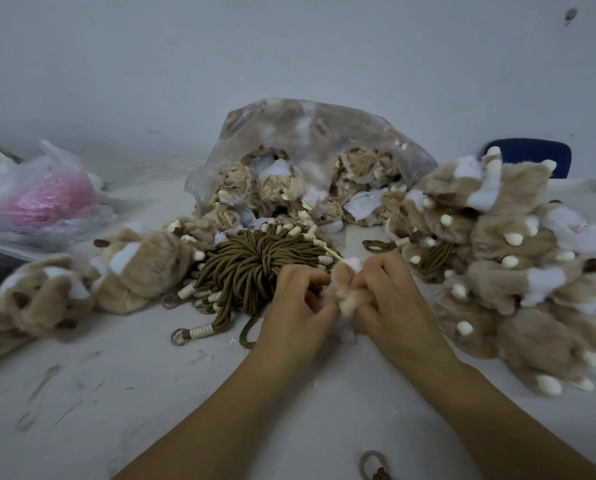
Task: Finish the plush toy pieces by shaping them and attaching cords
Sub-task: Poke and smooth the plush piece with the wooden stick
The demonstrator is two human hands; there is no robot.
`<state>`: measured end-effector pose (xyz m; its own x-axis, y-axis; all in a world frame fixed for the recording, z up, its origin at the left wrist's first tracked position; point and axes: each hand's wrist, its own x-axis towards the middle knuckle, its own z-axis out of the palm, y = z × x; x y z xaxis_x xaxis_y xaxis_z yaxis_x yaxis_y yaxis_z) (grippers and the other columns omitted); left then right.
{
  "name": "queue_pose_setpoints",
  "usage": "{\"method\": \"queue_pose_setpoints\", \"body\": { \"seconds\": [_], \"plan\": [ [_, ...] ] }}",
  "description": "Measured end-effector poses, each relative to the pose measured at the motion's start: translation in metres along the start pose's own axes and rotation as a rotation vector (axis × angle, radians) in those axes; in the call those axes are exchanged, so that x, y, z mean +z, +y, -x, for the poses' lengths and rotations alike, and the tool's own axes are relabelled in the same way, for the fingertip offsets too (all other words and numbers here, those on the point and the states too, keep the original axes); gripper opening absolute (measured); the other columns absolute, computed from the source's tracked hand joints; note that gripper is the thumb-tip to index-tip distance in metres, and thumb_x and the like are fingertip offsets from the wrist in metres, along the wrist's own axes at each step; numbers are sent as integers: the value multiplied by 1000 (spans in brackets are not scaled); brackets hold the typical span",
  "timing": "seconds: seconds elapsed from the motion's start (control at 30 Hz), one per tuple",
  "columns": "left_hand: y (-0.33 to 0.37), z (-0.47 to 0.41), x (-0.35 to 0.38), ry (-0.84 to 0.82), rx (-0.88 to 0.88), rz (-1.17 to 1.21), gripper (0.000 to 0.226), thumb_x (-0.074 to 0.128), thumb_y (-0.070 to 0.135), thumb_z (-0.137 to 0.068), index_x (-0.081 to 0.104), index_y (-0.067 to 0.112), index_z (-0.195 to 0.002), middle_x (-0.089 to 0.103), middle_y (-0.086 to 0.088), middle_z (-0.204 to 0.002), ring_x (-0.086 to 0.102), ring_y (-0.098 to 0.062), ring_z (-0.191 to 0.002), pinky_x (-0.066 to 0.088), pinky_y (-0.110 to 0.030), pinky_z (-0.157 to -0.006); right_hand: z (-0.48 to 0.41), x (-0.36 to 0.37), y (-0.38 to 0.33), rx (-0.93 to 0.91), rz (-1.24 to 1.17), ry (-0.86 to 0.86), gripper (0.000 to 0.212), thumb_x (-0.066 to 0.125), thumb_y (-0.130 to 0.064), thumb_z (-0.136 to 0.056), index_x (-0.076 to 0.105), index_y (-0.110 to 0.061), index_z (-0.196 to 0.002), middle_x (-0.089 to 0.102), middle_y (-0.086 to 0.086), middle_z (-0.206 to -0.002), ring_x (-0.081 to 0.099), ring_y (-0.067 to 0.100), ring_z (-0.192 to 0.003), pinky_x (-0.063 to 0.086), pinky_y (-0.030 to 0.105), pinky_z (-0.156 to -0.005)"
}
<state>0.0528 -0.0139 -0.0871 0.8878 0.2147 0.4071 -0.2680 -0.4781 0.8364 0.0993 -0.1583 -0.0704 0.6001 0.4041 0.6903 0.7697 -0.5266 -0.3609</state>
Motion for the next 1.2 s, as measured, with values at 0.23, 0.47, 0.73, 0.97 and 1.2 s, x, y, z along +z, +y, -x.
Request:
{"method": "queue_pose_setpoints", "body": {
  "seconds": [0.23,0.47,0.73,0.97,1.2],
  "plan": [
    [-7,0,0,-38,-226,65,6,69,32,-85,64,32,-88,63,10,-74,52,5,-60,40,-12,-54,0,3,-13,-119,18,15,9,57,-4,-81,65,-1,-83,42,8,-98,48,21,-86,41,18,-65],
    [-7,-5,1,-57,-444,603,22,53,0,-90,59,13,-74,47,3,-50,37,-8,-44,30,-16,-41,-1,7,-4,-137,217,141,14,56,-20,-80,66,-21,-90,44,3,-102,44,23,-90,44,36,-68],
    [-3,-4,-3,-58,-444,741,16,60,1,-90,70,13,-86,59,-1,-62,51,-8,-56,43,-18,-51,7,6,-2,210,-154,-98,26,49,-47,-89,55,-25,-102,46,-13,-102,52,2,-88,41,18,-65],
    [4,5,12,-129,-142,243,29,66,0,-86,66,25,-71,56,8,-93,52,8,-67,41,-7,-65,4,8,-2,568,-336,-54,43,53,-52,-65,51,-16,-87,58,2,-85,54,13,-76,37,27,-56],
    [4,4,14,-166,-113,199,21,64,5,-87,59,18,-71,46,9,-97,46,4,-73,37,-8,-67,5,18,19,888,-784,100,29,52,-31,-94,69,-14,-76,72,15,-83,70,26,-79,55,43,-77]
  ]
}}
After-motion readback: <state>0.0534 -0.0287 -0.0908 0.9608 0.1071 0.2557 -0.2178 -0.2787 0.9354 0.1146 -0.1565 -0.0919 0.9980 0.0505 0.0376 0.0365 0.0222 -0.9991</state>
